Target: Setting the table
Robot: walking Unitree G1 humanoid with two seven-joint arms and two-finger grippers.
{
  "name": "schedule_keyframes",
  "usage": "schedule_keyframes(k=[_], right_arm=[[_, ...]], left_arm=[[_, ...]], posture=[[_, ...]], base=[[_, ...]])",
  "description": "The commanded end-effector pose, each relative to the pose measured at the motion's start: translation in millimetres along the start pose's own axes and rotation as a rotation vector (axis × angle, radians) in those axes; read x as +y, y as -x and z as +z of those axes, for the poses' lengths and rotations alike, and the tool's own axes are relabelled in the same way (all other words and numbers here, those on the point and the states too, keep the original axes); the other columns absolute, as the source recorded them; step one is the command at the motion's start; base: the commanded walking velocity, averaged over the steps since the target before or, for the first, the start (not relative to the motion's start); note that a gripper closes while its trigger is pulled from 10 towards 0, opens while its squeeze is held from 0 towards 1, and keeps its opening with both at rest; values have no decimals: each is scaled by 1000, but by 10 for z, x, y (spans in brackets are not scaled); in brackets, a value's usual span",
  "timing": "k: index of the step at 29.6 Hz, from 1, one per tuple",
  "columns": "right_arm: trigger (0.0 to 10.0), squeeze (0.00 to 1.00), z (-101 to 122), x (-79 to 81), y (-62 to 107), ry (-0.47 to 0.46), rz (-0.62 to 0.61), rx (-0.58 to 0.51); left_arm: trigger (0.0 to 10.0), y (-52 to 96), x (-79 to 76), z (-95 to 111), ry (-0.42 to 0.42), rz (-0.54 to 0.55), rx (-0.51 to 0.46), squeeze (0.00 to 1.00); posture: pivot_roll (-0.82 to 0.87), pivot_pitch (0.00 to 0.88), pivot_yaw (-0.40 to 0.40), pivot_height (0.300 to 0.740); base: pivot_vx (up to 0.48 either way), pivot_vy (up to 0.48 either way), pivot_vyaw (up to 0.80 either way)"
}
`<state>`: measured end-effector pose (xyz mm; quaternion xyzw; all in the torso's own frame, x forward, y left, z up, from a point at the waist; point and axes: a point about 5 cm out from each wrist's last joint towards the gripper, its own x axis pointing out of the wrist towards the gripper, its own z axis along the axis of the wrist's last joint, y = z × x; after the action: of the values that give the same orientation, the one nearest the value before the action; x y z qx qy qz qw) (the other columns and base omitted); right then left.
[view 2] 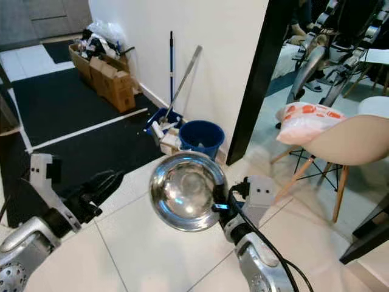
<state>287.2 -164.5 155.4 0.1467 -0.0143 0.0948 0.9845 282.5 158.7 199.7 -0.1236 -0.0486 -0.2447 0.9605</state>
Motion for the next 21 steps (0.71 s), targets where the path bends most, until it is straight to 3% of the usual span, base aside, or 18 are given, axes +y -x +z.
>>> schedule_keyframes(k=[1,6,10,16,21], right_arm=[[10000,0,23,13,14,41,9,-24],[10000,0,-9,83,24,110,54,-19],[10000,0,-78,156,20,135,74,-6],[10000,0,-127,185,33,131,77,-6],[10000,0,-160,191,45,135,74,-13]], left_arm=[[10000,-8,129,-118,-136,131,52,0],[10000,0,245,-307,-208,287,104,0],[10000,114,450,-654,-238,516,218,0],[10000,247,634,-882,-315,663,279,0],[10000,314,717,-944,-309,740,287,0]], posture=[[1,113,91,740],[-2,110,96,740],[-6,106,98,740],[-8,103,102,740],[-8,102,98,740]], base=[[0,0,0],[0,0,0],[0,0,0],[0,0,0],[0,0,0]])
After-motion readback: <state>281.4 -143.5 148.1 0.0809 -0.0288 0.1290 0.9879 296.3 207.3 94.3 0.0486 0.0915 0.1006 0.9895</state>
